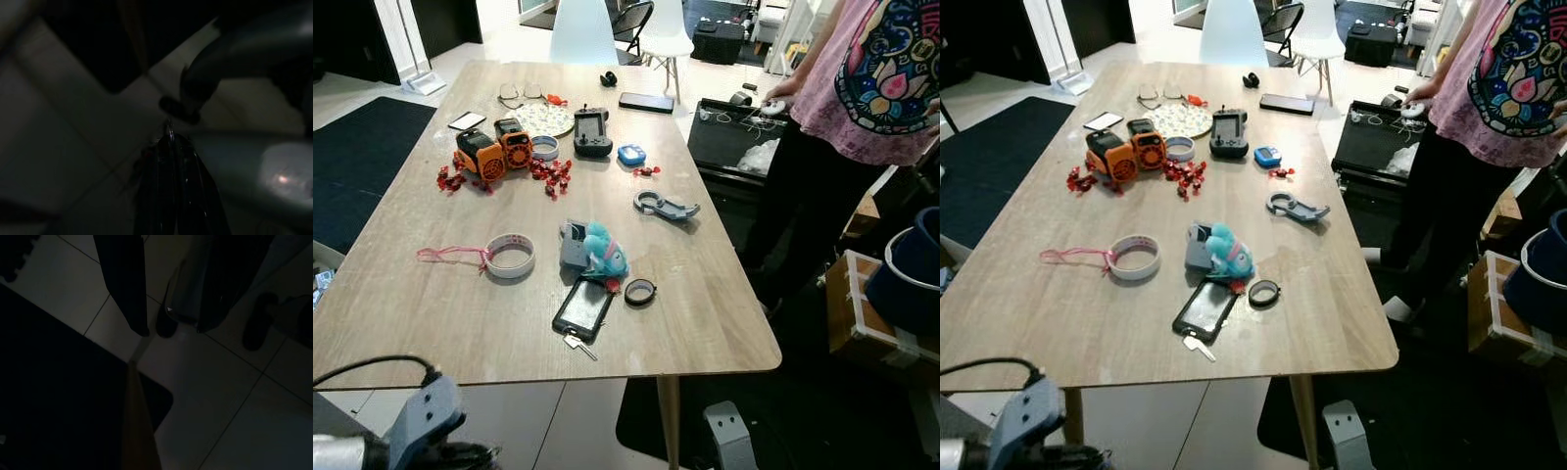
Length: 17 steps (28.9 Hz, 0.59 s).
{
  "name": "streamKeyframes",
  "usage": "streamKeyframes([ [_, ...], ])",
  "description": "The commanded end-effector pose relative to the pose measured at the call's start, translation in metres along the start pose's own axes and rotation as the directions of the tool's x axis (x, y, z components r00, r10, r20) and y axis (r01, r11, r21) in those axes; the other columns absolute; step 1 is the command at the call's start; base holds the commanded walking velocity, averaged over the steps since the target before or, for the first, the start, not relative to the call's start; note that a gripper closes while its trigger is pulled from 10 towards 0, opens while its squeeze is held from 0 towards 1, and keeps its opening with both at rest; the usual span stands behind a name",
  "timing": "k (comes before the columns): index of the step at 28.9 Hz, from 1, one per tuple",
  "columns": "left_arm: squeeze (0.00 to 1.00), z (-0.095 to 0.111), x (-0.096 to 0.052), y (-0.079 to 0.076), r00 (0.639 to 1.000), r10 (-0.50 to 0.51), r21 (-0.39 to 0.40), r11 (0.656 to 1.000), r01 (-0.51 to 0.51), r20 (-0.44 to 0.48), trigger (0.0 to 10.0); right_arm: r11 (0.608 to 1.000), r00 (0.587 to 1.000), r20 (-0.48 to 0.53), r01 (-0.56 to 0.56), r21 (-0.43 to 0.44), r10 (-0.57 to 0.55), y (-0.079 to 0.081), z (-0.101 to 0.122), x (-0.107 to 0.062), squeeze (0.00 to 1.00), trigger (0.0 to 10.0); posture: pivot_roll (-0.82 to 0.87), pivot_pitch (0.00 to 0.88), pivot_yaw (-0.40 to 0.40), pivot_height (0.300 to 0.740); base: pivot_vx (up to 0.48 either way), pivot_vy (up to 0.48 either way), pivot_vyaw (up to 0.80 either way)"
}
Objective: Hang keys on a hook
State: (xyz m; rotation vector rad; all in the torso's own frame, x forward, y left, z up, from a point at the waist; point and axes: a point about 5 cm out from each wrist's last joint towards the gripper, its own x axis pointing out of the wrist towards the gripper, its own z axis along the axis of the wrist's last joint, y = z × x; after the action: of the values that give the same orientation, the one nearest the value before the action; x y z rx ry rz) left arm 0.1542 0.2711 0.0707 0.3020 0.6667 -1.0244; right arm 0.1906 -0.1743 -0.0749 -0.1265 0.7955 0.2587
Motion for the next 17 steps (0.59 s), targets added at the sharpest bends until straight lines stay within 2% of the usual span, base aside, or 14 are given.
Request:
streamKeyframes([
  [1, 0.00, -0.007, 0.009, -0.006, 1.000, 0.016, 0.016, 1.000, -0.017, 0.021, 0.0, 1.000, 1.000, -0.018, 0.001, 0.001, -0.001, -0.001, -0.005, -0.001, 0.00, 10.0, 0.08, 0.075, -0.064, 0.740, 0.000, 0.000, 0.00],
  [5, 0.00, -0.017, 0.015, -0.006, 0.997, 0.075, -0.003, 0.997, -0.075, 0.030, 0.0, 1.000, 1.000, -0.018, 0.001, 0.000, -0.001, -0.001, -0.005, -0.001, 0.00, 10.0, 0.08, 0.075, -0.065, 0.740, 0.000, 0.000, 0.00],
  [7, 0.00, -0.028, 0.022, -0.003, 0.984, 0.172, -0.042, 0.985, -0.170, 0.043, 0.0, 1.000, 1.000, -0.018, -0.001, -0.001, 0.001, 0.000, -0.005, -0.001, 0.00, 10.0, 0.08, 0.076, -0.064, 0.740, 0.000, 0.000, 0.00],
  [8, 0.00, -0.028, 0.022, -0.003, 0.984, 0.172, -0.042, 0.985, -0.170, 0.043, 0.0, 1.000, 1.000, -0.018, -0.001, -0.001, 0.001, 0.000, -0.005, -0.001, 0.00, 10.0, 0.08, 0.076, -0.064, 0.740, 0.000, 0.000, 0.00],
  [9, 0.00, -0.037, 0.026, -0.004, 0.977, 0.209, -0.081, 0.975, -0.206, 0.030, 0.0, 1.000, 1.000, -0.018, -0.001, 0.000, 0.001, 0.000, -0.005, -0.001, 0.00, 10.0, 0.08, 0.076, -0.064, 0.740, 0.000, 0.000, 0.00],
  [10, 0.00, -0.058, 0.037, -0.008, 0.957, 0.290, -0.176, 0.941, -0.288, -0.016, 0.0, 1.000, 1.000, -0.018, 0.001, 0.001, 0.000, 0.000, -0.004, -0.001, 0.00, 10.0, 0.08, 0.076, -0.063, 0.740, 0.000, 0.000, 0.00],
  [13, 0.00, -0.066, 0.042, -0.009, 0.943, 0.330, -0.177, 0.927, -0.332, -0.042, 0.0, 1.000, 1.000, -0.018, 0.001, 0.002, -0.001, 0.000, -0.004, -0.001, 0.00, 10.0, 0.08, 0.076, -0.063, 0.740, 0.000, 0.000, 0.00],
  [14, 0.00, -0.075, 0.046, -0.007, 0.908, 0.412, -0.205, 0.885, -0.418, -0.077, 0.0, 1.000, 1.000, -0.018, 0.001, 0.001, -0.001, 0.000, -0.005, -0.001, 0.00, 10.0, 0.08, 0.075, -0.065, 0.740, 0.000, 0.000, 0.00],
  [16, 0.00, -0.075, 0.046, -0.007, 0.908, 0.412, -0.205, 0.885, -0.418, -0.077, 0.0, 1.000, 1.000, -0.018, 0.001, 0.001, -0.001, 0.000, -0.005, -0.001, 0.00, 10.0, 0.08, 0.075, -0.065, 0.740, 0.000, 0.000, 0.00],
  [17, 0.00, -0.083, 0.050, -0.006, 0.863, 0.495, -0.250, 0.827, -0.503, -0.101, 0.0, 1.000, 1.000, -0.020, 0.000, 0.000, 0.000, 0.000, -0.005, -0.001, 0.00, 10.0, 0.08, 0.074, -0.068, 0.740, 0.000, 0.000, 0.00],
])
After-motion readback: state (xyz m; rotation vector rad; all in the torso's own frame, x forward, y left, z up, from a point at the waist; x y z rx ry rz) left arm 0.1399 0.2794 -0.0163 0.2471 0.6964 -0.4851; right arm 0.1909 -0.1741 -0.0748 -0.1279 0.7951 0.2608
